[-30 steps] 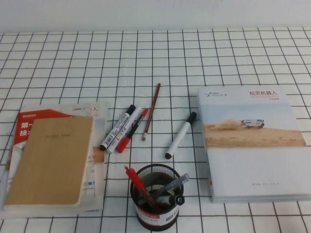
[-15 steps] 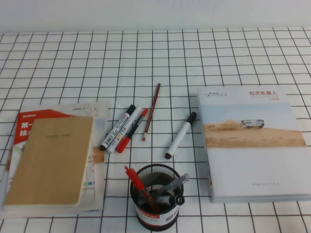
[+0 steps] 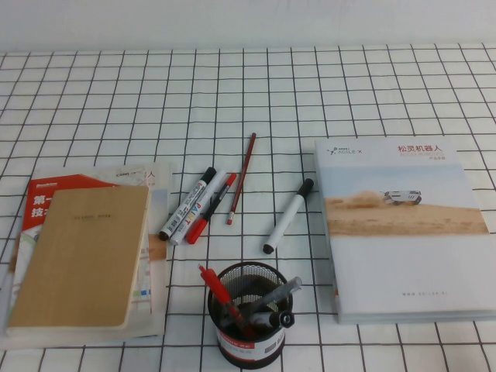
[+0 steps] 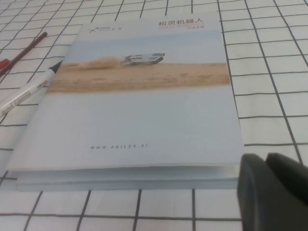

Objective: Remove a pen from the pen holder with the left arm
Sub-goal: 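Take a marker out of the pen holder and lay it on the table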

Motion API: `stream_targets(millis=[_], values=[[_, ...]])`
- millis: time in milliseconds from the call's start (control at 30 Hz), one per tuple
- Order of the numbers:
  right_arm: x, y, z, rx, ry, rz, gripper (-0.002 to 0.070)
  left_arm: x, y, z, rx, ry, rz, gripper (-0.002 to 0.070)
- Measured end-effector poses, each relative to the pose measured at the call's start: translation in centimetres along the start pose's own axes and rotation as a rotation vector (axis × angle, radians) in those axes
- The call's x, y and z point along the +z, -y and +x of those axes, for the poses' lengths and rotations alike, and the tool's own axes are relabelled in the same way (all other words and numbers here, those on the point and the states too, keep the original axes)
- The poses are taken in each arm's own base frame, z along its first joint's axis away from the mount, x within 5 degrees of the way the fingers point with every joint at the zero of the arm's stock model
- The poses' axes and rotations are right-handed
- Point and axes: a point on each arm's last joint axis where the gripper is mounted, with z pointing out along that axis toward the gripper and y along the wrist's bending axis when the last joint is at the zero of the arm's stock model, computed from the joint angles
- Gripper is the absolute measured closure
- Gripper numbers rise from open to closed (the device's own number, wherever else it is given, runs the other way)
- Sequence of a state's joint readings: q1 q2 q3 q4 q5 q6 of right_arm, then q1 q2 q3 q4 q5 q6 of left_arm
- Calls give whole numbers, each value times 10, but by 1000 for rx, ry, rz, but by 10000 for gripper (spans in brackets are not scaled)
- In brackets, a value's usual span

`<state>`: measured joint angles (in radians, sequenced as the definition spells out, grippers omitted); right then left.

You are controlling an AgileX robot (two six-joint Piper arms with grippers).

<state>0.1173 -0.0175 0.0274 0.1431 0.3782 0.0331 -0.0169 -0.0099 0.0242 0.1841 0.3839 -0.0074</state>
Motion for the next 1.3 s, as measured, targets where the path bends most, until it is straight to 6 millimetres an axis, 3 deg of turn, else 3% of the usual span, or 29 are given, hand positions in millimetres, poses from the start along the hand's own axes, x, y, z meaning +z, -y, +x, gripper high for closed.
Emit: stream_targets(millis=[267, 700, 1300], values=[[0, 0, 0, 0, 0, 0, 691, 0, 1, -4, -38, 45, 7, 679], [0, 0, 0, 0, 0, 0, 691, -3, 7, -21, -757, 195, 163, 679], [0, 0, 0, 0, 0, 0, 691, -6, 7, -30, -785, 283, 242, 679]])
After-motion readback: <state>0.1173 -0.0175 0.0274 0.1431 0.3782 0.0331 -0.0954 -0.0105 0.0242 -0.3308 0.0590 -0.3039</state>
